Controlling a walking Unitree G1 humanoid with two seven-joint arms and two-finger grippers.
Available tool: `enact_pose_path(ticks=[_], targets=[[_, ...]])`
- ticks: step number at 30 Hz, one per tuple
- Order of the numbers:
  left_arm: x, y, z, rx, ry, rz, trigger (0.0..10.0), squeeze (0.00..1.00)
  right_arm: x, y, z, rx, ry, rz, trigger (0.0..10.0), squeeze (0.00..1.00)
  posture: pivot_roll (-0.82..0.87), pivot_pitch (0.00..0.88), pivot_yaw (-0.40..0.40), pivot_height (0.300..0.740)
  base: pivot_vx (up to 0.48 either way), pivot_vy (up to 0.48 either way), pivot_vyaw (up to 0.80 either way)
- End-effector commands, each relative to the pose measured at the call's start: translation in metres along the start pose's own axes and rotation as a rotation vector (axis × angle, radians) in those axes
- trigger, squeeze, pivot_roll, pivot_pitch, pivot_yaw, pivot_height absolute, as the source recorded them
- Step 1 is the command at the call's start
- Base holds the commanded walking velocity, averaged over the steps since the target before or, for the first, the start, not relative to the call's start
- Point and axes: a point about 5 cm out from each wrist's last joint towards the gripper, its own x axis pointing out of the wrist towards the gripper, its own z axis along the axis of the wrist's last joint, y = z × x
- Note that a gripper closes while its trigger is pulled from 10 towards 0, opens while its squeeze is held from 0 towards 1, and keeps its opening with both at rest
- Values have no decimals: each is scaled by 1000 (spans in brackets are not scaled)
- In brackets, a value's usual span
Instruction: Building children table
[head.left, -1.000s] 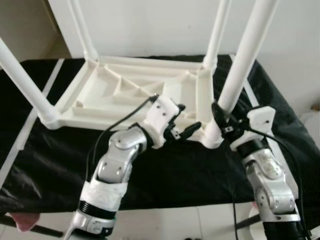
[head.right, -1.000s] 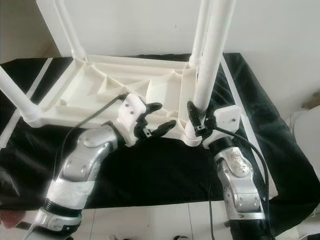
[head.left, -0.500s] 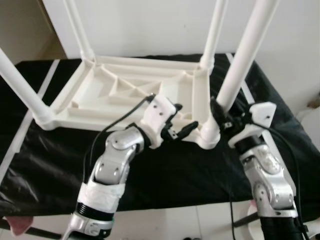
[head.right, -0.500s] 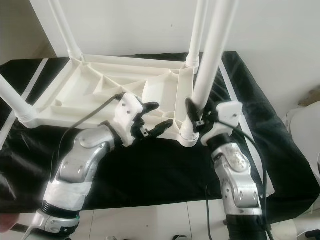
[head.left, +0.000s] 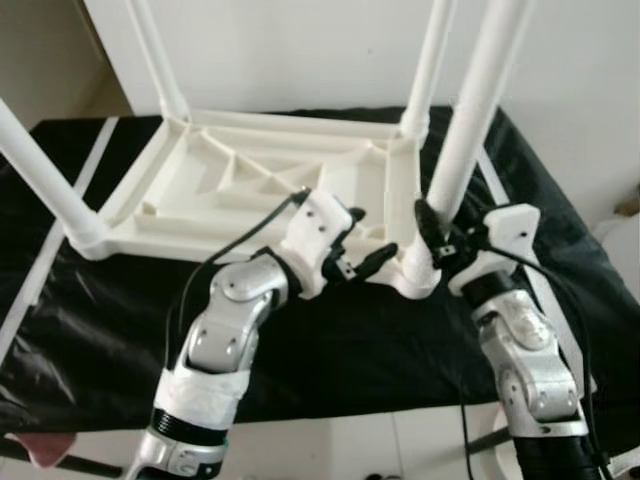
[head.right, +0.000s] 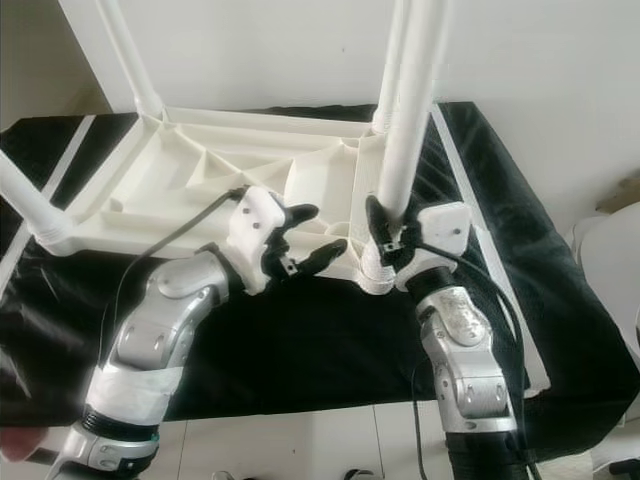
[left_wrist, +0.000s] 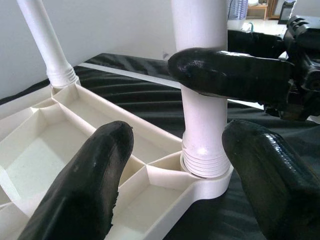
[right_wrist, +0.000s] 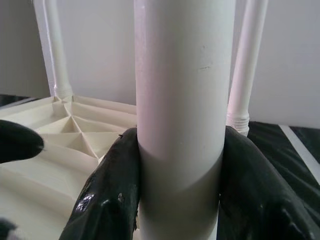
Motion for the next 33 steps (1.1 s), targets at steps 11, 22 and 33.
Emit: enact_pose_path(ticks=[11, 22, 33], targets=[[1, 0, -2, -19, 6, 81, 10000, 0, -14, 5, -27, 106, 117, -20, 10000, 0, -145, 153, 19, 740, 0, 0, 0], [2, 0, -2, -20, 0, 87, 10000, 0, -12, 8, -35, -9, 184, -301, 10000, 0, -146, 149, 3, 740, 0, 0, 0], [2, -3, -2, -32, -3, 96, 10000, 0, -7, 26, -35, 35, 147, -449, 10000, 0, -134, 161, -6, 740, 0, 0, 0]])
